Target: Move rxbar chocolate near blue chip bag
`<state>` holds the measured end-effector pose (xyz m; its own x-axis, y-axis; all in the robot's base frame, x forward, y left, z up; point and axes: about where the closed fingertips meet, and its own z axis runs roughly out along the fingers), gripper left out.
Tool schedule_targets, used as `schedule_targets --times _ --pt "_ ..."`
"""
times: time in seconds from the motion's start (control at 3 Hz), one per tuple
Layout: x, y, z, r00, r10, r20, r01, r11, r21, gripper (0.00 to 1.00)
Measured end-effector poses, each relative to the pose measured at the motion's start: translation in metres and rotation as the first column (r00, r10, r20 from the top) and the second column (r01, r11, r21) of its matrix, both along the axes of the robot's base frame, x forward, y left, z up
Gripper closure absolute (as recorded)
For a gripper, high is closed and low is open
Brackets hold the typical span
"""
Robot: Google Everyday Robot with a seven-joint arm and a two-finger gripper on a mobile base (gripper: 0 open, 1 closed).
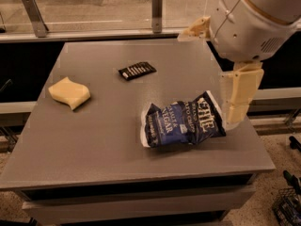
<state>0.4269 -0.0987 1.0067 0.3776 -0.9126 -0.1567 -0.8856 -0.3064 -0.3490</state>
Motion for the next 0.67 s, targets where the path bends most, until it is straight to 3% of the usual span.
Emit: schedule_targets --times 0.33,0.67 --pt "-0.003 0.001 0.006 0.9998 -0.003 0.020 0.003 1.000 0.005 0.00" --pt "-0.001 0.008 -0.006 0.9999 -0.004 -0.016 0.003 1.000 -0.021 0.00"
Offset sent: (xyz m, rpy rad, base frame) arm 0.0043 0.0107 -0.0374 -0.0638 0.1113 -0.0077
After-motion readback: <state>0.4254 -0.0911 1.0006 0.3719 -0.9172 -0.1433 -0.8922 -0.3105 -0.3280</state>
